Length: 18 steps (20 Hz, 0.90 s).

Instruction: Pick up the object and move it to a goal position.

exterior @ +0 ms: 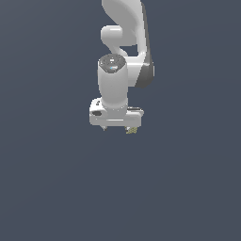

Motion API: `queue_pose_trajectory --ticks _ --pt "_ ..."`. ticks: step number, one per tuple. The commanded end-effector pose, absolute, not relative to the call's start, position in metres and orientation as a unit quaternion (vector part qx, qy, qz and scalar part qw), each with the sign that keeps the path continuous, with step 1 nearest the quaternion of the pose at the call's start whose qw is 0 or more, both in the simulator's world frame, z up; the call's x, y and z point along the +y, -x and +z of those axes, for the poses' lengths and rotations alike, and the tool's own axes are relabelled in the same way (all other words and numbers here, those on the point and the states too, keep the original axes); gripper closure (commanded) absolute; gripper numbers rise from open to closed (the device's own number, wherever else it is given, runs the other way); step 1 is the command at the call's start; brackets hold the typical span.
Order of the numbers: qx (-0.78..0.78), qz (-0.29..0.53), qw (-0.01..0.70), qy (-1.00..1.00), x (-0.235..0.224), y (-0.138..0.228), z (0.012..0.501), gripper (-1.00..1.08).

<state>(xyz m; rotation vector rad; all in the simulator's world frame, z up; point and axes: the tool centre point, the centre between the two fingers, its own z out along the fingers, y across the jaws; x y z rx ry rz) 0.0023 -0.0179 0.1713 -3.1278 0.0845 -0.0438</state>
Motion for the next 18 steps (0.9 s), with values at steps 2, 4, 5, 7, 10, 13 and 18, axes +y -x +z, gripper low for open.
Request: queue_pose_trajectory --ticks 2,4,5,7,10,13,18 --pt "0.015 -0.012 0.005 1.000 -0.009 0.007 0.162 -0.92" --pt "0.005 -0.011 0.004 1.000 -0.003 0.015 0.155 -0.92" --pt "0.000 -0.010 0.004 1.000 0.001 0.019 0.151 -0.92" --pt "-0.013 -0.009 0.003 1.000 0.009 0.029 0.142 -0.92" --pt "-0.035 -0.007 0.002 0.999 0.023 0.048 0.128 -0.92" --pt "-0.055 -0.004 0.001 0.998 0.035 0.066 0.115 -0.92" --pt "-0.081 -0.002 0.000 0.997 0.049 0.090 0.100 -0.92"
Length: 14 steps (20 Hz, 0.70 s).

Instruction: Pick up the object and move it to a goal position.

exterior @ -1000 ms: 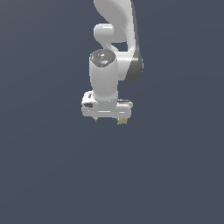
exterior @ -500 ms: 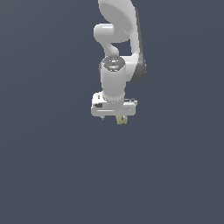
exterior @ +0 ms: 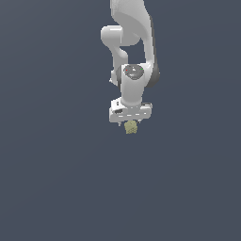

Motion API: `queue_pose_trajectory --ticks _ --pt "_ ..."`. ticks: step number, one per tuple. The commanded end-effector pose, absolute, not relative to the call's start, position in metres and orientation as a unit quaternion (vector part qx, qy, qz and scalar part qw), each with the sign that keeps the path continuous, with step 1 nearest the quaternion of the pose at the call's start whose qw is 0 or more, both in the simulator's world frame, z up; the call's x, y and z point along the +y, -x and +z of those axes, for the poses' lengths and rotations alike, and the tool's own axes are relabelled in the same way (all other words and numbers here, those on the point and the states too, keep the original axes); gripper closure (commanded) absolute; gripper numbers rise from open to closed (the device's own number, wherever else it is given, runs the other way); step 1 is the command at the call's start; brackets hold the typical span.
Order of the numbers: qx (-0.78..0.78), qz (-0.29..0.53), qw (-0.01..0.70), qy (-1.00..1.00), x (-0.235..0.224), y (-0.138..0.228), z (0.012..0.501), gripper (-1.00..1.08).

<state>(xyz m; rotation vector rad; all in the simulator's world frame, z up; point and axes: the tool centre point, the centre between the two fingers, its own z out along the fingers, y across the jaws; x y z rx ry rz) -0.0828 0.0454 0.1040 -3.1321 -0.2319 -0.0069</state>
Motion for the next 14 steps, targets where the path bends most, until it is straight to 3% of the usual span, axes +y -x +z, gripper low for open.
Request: queue_pose_trajectory --ticks 1,14 --pt "-0.085 -0.001 0.000 0.996 0.051 0.094 0.098 -0.92" --pt "-0.099 0.000 0.000 0.995 0.058 0.107 0.086 -0.92"
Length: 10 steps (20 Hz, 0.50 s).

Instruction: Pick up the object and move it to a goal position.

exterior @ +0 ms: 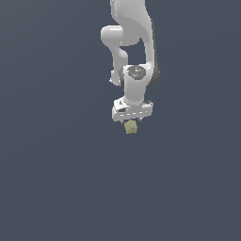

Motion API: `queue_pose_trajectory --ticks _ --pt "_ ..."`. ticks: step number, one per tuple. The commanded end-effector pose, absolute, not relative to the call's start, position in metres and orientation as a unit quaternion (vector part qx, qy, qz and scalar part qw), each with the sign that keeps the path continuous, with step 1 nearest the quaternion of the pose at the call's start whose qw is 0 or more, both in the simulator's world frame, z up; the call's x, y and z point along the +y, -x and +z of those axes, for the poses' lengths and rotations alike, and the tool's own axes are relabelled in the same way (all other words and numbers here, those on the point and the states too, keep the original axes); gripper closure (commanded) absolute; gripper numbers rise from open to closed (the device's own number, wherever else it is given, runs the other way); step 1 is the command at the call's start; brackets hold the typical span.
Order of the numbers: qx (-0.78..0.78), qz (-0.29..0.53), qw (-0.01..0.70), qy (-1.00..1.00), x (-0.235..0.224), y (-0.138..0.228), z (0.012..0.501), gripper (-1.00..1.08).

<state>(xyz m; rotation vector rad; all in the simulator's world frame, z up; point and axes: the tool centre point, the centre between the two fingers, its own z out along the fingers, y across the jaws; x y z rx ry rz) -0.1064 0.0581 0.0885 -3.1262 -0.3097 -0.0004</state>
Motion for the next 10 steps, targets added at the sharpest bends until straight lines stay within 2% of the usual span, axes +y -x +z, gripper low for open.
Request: queue_pose_trajectory --ticks 1,10 --pt "-0.099 0.000 0.000 0.995 0.058 0.107 0.083 -0.92" --pt "-0.100 0.000 0.000 0.995 0.058 0.108 0.047 -0.92"
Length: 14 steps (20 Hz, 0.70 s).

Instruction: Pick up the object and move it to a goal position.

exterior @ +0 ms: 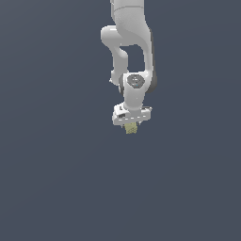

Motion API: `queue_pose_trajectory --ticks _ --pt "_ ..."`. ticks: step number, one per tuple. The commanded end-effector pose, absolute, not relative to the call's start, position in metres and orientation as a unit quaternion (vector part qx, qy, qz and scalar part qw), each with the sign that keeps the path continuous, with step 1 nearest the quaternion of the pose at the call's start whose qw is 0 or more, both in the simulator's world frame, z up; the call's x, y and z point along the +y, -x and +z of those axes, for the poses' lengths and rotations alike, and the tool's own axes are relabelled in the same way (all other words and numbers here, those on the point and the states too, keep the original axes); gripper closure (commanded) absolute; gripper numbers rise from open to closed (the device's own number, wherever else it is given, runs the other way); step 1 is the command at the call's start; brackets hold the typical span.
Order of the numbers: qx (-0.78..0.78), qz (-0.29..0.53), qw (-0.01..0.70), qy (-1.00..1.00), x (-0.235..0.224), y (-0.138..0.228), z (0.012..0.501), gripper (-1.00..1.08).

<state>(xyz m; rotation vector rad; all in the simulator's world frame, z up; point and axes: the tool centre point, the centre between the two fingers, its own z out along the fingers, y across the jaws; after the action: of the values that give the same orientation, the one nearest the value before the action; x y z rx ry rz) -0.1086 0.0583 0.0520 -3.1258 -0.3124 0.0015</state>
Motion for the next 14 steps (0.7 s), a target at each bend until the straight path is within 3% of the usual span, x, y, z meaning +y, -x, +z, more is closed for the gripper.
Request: queue_pose_trajectory --ticks 1,5,6,14 --pt "-0.100 0.000 0.000 0.995 0.0586 0.1084 0.0443 -0.92" --pt "-0.100 0.000 0.000 0.995 0.0585 0.1082 0.0402 -0.92" --pt "-0.100 0.000 0.000 0.995 0.0585 0.1082 0.0402 1.08" --pt "-0.100 0.000 0.000 0.995 0.0585 0.1082 0.0402 1.08"
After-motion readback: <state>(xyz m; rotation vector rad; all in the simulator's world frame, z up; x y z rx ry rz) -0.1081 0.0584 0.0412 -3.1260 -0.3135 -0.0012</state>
